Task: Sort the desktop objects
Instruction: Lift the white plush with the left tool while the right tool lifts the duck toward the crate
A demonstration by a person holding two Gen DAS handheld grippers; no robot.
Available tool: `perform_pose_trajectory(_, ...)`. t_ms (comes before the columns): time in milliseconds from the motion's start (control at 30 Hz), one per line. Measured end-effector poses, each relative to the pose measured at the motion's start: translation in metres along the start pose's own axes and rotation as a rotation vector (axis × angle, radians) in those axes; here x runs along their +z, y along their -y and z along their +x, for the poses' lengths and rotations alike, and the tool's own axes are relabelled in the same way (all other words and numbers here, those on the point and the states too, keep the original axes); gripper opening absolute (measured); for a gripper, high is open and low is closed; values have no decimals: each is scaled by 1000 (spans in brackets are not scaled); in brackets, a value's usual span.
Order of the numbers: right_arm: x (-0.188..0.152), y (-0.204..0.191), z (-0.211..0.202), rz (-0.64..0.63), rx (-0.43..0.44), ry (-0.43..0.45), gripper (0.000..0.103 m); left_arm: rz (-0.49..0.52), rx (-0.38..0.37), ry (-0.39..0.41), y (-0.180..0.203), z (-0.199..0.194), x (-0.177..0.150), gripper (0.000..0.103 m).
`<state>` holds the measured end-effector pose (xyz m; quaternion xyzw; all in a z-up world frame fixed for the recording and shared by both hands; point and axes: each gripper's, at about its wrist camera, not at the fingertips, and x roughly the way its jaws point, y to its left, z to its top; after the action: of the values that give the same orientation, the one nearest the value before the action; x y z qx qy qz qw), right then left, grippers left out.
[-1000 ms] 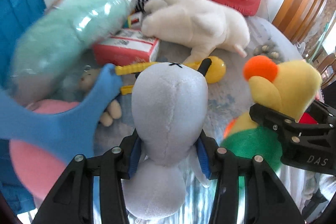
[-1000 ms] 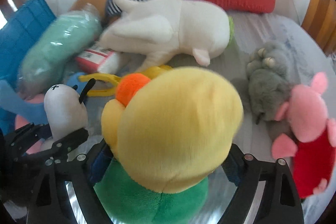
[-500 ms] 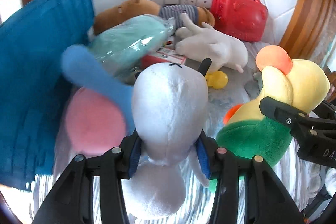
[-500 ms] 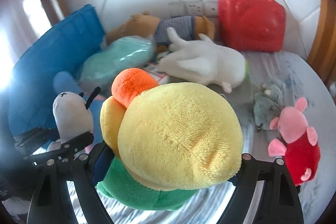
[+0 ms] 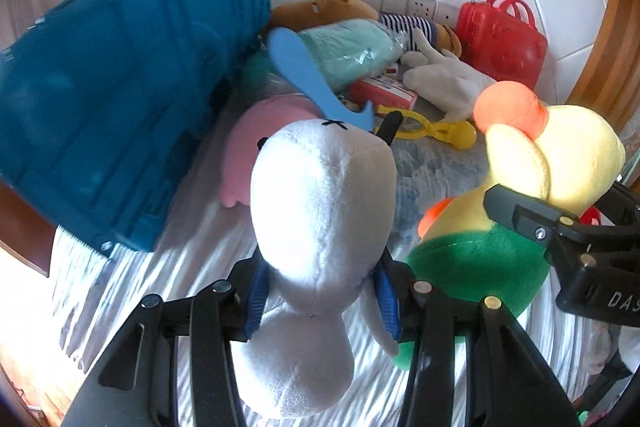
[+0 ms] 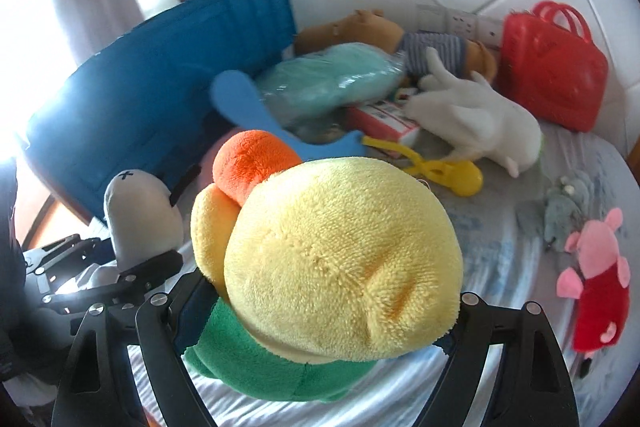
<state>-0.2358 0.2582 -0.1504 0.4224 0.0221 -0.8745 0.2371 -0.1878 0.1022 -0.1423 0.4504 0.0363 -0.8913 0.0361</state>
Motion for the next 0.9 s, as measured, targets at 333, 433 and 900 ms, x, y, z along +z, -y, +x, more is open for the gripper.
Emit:
perform_pose_trajectory(333, -22, -94, -16, -90, 21, 3, 87, -56, 24, 24, -70, -51, -44, 46)
perform_pose_trajectory(433, -28, -124, -19, -112, 34, 0, 87, -68, 36, 23, -92, -64, -59, 46)
perform_pose_trajectory(900, -42, -234, -20, -205, 84, 1, 87, -119, 83, 54, -179, -115, -102, 46)
